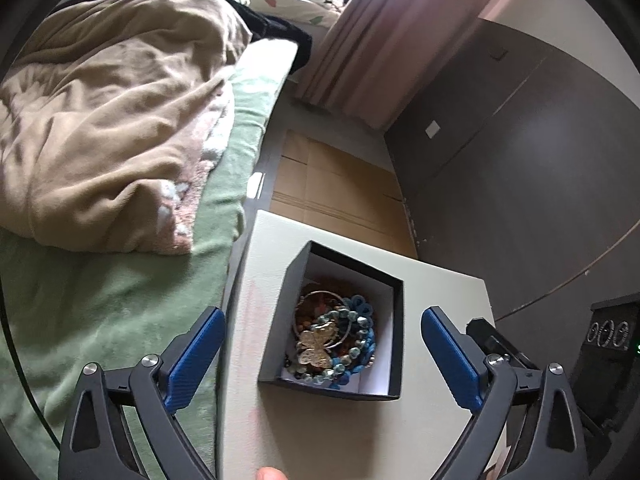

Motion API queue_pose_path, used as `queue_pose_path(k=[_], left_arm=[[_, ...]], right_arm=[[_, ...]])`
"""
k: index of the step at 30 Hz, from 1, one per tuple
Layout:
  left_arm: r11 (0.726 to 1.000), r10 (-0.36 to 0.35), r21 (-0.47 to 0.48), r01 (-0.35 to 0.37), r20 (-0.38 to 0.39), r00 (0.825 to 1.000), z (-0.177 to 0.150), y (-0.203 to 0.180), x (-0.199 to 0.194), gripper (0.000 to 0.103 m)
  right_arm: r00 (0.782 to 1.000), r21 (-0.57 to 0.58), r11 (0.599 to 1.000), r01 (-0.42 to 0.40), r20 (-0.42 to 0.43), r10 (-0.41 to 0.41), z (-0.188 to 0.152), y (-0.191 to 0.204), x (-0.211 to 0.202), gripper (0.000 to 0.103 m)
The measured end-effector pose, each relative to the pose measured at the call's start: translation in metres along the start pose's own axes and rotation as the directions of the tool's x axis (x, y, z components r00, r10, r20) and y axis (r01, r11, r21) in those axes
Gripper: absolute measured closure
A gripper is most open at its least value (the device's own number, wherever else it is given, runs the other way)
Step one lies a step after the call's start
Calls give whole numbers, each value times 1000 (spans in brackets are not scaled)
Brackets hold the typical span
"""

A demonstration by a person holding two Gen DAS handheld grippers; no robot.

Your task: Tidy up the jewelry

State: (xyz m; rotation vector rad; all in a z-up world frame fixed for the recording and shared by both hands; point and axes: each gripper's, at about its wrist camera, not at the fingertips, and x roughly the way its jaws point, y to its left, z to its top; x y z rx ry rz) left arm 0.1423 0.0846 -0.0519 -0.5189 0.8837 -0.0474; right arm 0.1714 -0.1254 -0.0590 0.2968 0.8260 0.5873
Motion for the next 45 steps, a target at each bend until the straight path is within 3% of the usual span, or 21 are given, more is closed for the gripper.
queue_pose_path(k=[8, 13, 14, 17, 18, 25, 28, 32, 45], left_arm=[[999, 20, -35, -17, 89, 996, 8, 21, -15, 0], [999, 30, -38, -26, 103, 994, 12, 28, -18, 0], [999, 26, -37, -23, 105, 994, 12, 29, -19, 0], [999, 25, -28, -22, 98, 995, 12, 29, -20, 0], [1000, 22, -18, -20, 91, 996, 11, 28, -20, 0], [999, 21, 25, -23, 73, 997, 5, 18, -22, 0], [997, 30, 62, -34, 70, 997, 1, 9, -24, 0], [991, 35, 127, -43, 61, 998, -8, -7, -26, 0], [948, 81, 299, -107, 98, 992, -40, -57, -37, 0]], right_arm=[[998, -24, 998, -65, -15, 64, -3, 26, 16, 88], [994, -8, 994, -106, -19, 106, -3, 29, 24, 88], [993, -5, 994, -113, -28, 113, -3, 29, 26, 84], [995, 14, 996, -89, -49, 90, -6, 26, 35, 30], [995, 21, 996, -86, -48, 87, -8, 23, 34, 23], [998, 36, 999, -28, -49, 30, -7, 9, 18, 22], [1000, 37, 999, -4, -31, 5, -7, 4, 4, 8], [999, 32, 998, 51, -17, -50, -7, -3, -15, 7], [985, 19, 985, 171, -9, -171, -11, -27, -66, 0]])
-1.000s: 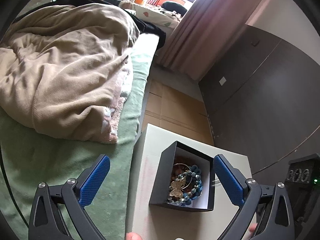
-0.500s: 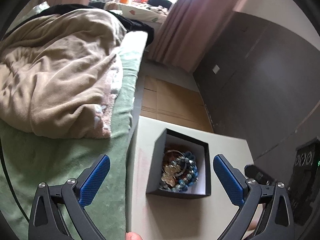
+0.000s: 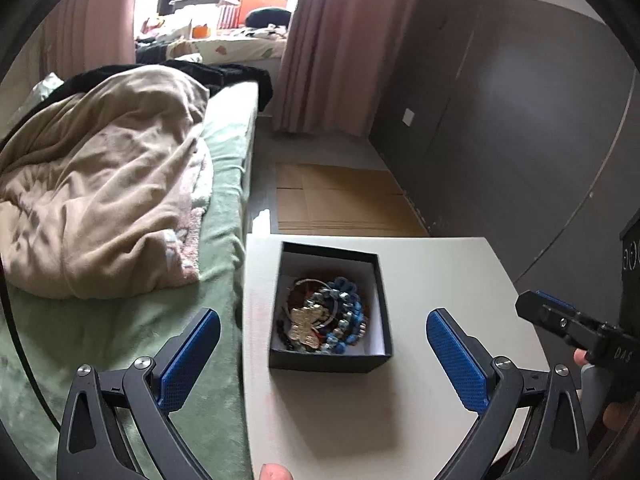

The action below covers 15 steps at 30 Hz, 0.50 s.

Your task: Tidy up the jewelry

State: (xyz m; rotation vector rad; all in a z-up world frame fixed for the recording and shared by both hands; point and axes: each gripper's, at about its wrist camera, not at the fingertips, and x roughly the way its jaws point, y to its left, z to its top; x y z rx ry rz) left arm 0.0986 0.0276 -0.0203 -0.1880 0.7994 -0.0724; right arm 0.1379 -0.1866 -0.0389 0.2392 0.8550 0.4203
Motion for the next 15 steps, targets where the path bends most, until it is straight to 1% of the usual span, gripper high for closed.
queue_pose_path(k=[2, 5, 7, 11, 15], left_arm=[[1000, 9, 19, -9, 2, 1000, -3, -7, -2, 0], [998, 36, 53, -37, 20, 999, -8, -17, -7, 0], [997, 44, 64, -45, 30, 999, -10, -22, -11, 0], [997, 37, 68, -40, 37, 999, -14, -26, -16, 0], [995, 56, 77, -59, 45, 997, -19, -31, -20, 0]], right_arm=[[1000, 9, 1000, -9, 2, 9, -2, -5, -6, 0], [1000, -12, 1000, 28, 4, -28, -5, -9, -14, 0], [999, -16, 999, 37, 4, -37, -7, -12, -21, 0], [998, -39, 997, 61, -2, -61, -12, -16, -29, 0], [995, -72, 993, 97, 0, -98, -16, -17, -36, 0]])
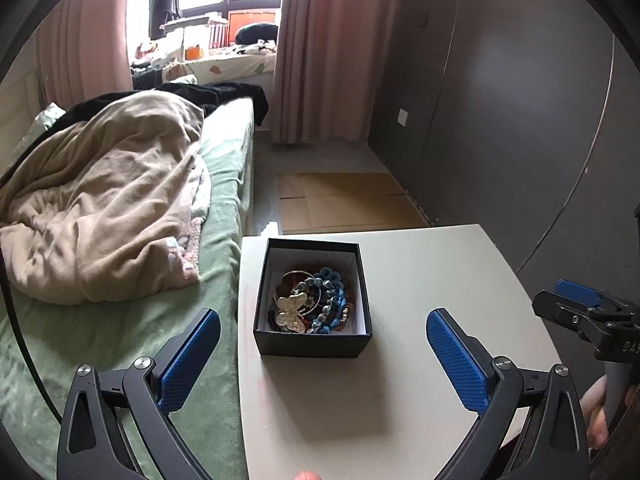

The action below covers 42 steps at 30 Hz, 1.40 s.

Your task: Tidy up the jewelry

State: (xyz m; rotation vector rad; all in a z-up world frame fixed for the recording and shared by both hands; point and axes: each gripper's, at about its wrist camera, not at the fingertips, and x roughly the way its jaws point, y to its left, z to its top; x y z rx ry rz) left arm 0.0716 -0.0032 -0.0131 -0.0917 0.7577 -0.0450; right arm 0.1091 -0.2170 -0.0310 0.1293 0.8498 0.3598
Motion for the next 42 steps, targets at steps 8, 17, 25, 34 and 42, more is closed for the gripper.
queue_pose_path(k=[8, 17, 25, 34, 42], left_arm=[[1000, 20, 3, -20, 36, 999, -3, -4, -9, 0], [1000, 11, 6, -11, 30, 999, -4, -5, -9, 0], [1000, 2, 6, -3, 31, 1000, -3, -5, -9, 0], [1000, 2, 3, -3, 30, 1000, -1, -4, -9, 0], [1000, 0, 4, 0, 35, 999, -1, -2, -11, 0]], right_arm=[[998, -23, 999, 30, 54, -29, -3, -3, -19, 0], [998, -13, 999, 29, 52, -28, -4, -8, -20, 0], [999, 2, 1000, 27, 38, -27, -4, -8, -16, 0], [999, -4, 1000, 25, 43, -25, -3, -7, -15, 0], [999, 3, 1000, 20, 44, -21, -4, -4, -15, 0]])
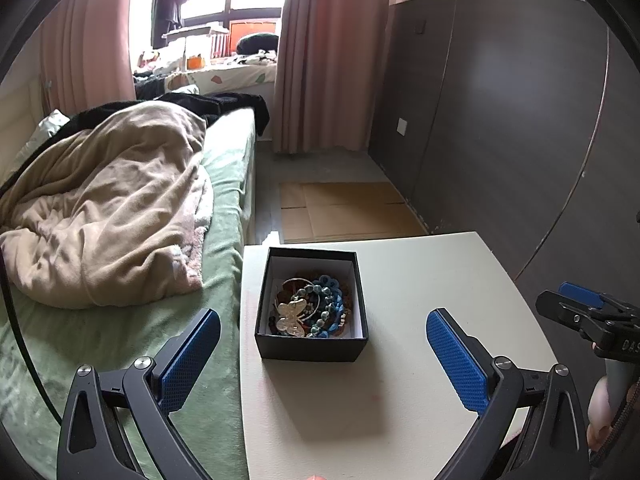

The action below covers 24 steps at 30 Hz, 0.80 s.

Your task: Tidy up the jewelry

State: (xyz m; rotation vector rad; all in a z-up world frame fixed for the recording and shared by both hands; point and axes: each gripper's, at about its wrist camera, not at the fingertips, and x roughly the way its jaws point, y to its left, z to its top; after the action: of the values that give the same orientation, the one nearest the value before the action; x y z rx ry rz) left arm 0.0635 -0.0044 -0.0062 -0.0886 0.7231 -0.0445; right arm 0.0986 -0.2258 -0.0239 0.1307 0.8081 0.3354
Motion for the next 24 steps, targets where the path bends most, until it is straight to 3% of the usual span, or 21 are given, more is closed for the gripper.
queue_pose_path(k=[24], left_arm=[[1000, -6, -15, 6, 5, 1000, 0, 1, -2, 0]], right_arm=[[1000, 5, 1000, -4, 6, 4, 0, 0, -1, 0]])
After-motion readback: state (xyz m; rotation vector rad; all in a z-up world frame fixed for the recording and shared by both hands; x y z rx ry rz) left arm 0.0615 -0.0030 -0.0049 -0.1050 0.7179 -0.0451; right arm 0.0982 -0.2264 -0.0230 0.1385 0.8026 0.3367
